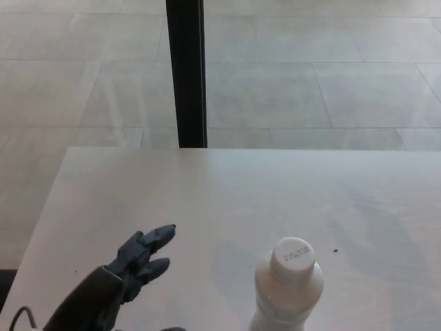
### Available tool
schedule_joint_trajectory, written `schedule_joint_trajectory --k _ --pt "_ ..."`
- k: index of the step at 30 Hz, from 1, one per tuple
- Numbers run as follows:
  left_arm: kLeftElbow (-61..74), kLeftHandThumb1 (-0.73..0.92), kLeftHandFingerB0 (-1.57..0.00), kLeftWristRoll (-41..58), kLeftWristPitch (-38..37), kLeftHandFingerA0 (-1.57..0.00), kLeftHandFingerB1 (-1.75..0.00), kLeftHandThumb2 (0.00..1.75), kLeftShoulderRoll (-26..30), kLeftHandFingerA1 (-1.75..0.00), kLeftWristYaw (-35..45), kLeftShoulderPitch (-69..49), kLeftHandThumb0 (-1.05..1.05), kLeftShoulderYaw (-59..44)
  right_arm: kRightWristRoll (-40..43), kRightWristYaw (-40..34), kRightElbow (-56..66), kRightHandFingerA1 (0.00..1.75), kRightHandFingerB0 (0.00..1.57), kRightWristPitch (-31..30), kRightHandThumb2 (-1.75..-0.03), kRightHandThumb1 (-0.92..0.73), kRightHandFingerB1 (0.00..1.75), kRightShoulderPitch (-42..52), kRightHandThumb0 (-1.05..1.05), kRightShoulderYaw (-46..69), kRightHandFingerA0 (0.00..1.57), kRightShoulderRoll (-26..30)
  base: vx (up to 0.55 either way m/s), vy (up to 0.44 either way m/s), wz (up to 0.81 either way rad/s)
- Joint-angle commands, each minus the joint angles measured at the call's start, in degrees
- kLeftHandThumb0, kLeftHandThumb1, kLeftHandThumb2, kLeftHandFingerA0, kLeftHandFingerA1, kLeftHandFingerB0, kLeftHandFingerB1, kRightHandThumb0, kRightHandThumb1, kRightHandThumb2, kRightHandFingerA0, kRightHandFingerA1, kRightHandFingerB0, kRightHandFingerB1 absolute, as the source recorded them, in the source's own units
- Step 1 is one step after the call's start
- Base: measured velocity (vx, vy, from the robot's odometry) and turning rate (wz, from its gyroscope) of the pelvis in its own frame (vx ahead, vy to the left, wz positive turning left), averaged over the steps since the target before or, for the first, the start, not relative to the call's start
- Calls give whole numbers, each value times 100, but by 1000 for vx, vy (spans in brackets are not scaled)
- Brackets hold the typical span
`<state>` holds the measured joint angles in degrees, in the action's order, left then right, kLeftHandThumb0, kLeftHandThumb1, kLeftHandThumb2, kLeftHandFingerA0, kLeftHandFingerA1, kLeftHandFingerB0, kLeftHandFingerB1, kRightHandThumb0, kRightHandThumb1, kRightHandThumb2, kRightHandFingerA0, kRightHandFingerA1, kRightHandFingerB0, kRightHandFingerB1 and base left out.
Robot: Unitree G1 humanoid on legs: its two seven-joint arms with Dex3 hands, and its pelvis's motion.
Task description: The robot uses its left hand to to lift the bottle kept on the middle of the desk and tilts it towards its right hand. It then uses its right hand to rotate its cap to open it and places the bottle and cap back on the desk
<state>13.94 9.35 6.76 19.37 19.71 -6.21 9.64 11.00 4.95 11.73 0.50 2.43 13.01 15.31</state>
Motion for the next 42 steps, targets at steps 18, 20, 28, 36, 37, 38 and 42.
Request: schedule_joint_trajectory --k 18,20,28,36,37,38,42 --pt "-258 41 0 -1939 536 0 0 76 -922 0 -1155 11 -105 1308 165 -151 122 67 32 -423 -69 -92 42 -184 -88 264 38 -354 0 0 0" --pt "-438 53 0 -2128 423 0 -13 101 -1090 -29 -1366 36 -87 1403 166 -142 128 68 32 -442 -69 -92 42 -209 -87 257 38 -381 0 0 0" --pt "-652 39 0 -2303 412 0 0 74 -1581 0 -1649 77 -105 1503 40 -207 67 71 33 -395 -69 -92 43 -317 -86 237 40 -465 0 0 0" --pt "-792 46 0 -2282 256 0 0 57 -2000 0 -1776 117 -105 1510 0 -257 31 74 34 -389 -68 -92 42 -349 -86 244 39 -480 0 0 0" --pt "-777 47 0 -2228 270 0 0 56 -2090 0 -1749 150 -104 1525 -36 -265 31 75 33 -389 -69 -92 42 -330 -87 242 39 -462 0 0 0" --pt "-782 46 0 -2219 279 0 0 56 -2125 0 -1736 183 -105 1526 -77 -284 20 75 33 -361 -69 -92 42 -332 -86 229 40 -466 0 0 0" --pt "-902 46 0 -2249 106 0 0 56 -2356 -6 -1916 269 -104 1549 -74 -291 -16 74 35 -363 -68 -92 42 -372 -87 210 40 -489 0 0 0"
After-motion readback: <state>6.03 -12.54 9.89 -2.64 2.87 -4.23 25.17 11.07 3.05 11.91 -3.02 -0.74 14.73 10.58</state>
